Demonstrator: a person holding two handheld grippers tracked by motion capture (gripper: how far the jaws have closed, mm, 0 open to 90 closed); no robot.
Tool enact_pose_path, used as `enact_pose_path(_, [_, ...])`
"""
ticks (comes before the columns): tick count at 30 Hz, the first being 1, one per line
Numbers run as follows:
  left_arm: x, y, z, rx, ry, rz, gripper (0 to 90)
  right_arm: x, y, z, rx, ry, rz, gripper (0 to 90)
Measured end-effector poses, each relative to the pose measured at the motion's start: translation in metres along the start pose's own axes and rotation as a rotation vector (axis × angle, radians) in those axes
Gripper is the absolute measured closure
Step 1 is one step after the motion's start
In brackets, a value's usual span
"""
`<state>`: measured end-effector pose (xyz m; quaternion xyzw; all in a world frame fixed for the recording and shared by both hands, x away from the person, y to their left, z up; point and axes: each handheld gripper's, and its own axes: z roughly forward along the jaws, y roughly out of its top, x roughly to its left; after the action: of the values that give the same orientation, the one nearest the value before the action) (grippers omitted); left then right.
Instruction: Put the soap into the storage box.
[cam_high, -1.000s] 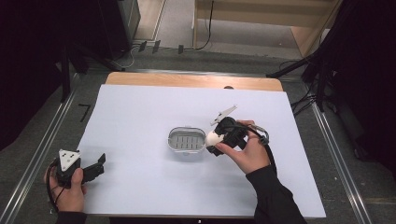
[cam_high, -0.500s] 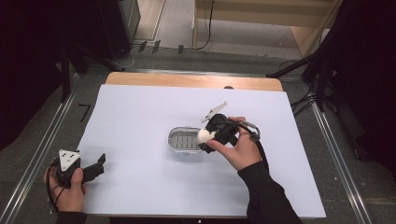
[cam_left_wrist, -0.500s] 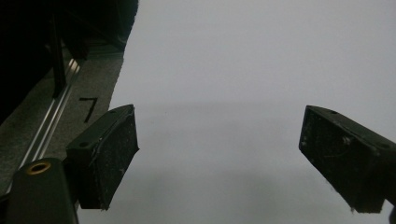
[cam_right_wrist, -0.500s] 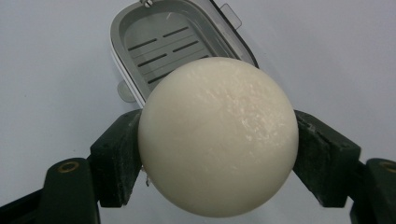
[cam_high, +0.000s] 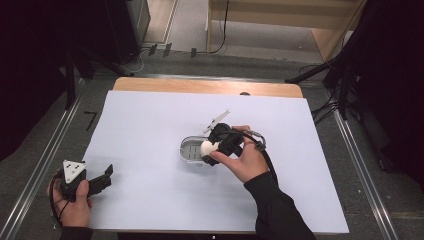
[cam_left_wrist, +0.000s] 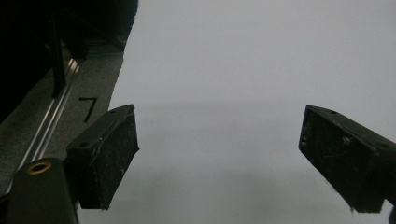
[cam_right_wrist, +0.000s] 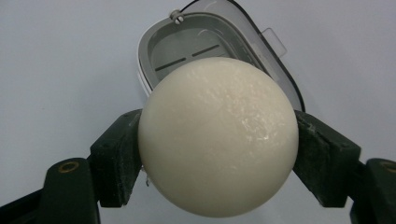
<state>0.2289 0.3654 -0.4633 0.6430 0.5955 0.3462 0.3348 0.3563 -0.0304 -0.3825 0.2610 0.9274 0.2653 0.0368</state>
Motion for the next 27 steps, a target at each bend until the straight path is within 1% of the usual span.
enact_pose_path(4, [0.000,0.000,0.000,0.000,0.000,0.001,12.2,0.003,0.004,0.007,0.008,0.013,-0.007,25.1])
enact_pose_path(6, [0.000,0.000,0.000,0.000,0.000,0.000,12.2,0.004,0.005,0.009,0.012,0.019,-0.002,25.1])
enact_pose_path(17, [0.000,0.000,0.000,0.001,0.001,0.001,12.4,0.003,0.009,0.021,0.028,0.030,0.005,25.1])
enact_pose_path(22, [0.000,0.000,0.000,0.001,0.001,0.000,12.4,0.002,0.010,0.026,0.043,0.034,0.016,25.0])
enact_pose_path(24, [0.000,0.000,0.000,0.000,0.000,0.001,12.4,0.002,0.010,0.027,0.050,0.028,0.023,25.0])
enact_pose_path(26, [0.000,0.000,0.000,0.001,0.002,0.000,12.4,0.002,0.010,0.028,0.048,0.032,0.024,25.0])
enact_pose_path(27, [0.000,0.000,0.000,0.000,0.001,0.000,12.4,0.002,0.011,0.030,0.051,0.037,0.031,25.0])
